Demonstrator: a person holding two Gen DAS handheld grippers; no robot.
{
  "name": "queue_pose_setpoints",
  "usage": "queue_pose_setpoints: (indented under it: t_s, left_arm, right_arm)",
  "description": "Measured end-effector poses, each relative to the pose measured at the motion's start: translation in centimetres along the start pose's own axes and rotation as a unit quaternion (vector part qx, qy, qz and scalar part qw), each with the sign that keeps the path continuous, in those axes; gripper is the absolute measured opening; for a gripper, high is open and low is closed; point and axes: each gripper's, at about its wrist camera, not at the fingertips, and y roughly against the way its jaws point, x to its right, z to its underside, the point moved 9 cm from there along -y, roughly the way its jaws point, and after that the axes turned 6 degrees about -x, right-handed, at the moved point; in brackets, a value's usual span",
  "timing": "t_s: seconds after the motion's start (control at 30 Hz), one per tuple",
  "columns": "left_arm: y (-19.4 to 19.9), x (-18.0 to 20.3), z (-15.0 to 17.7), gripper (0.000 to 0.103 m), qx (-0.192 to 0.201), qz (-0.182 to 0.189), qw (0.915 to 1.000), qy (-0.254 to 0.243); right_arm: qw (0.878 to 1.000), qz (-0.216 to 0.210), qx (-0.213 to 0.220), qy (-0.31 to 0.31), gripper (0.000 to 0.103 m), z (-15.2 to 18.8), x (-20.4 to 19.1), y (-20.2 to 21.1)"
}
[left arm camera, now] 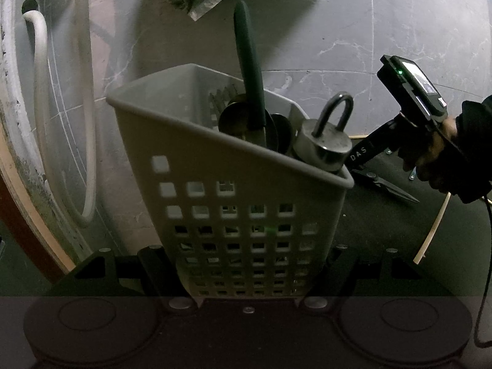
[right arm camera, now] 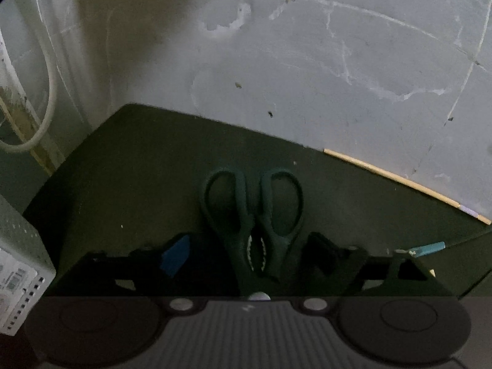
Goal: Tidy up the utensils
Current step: 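Close the right tool on the scissors' pivot, then lift the scissors up toward the caddy with the right tool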
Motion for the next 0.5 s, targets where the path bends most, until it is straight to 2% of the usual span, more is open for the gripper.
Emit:
queue_pose_setpoints:
  t_s: [0.03, 0.37, 0.5]
  left_arm:
    - [0.02, 0.02, 0.03, 0.077, 0.000, 0.000, 1.0000, 0.000]
    - [0.03, -0.07, 0.06, 0.077, -0.001, 0.001, 1.0000, -0.001]
    - [0.03, -0.07, 0.06, 0.077, -0.001, 0.001, 1.0000, 0.000]
  right_arm:
    - [1.000, 0.003, 0.007, -0.003, 0.065, 0.02, 0.02, 0.24]
    - [1.000, -0.003, 0.024, 0.005, 0.050, 0.60, -0.50, 0.86]
    - [1.000, -0.001, 0.003, 0.000, 0.050, 0.64, -0.49, 0.76]
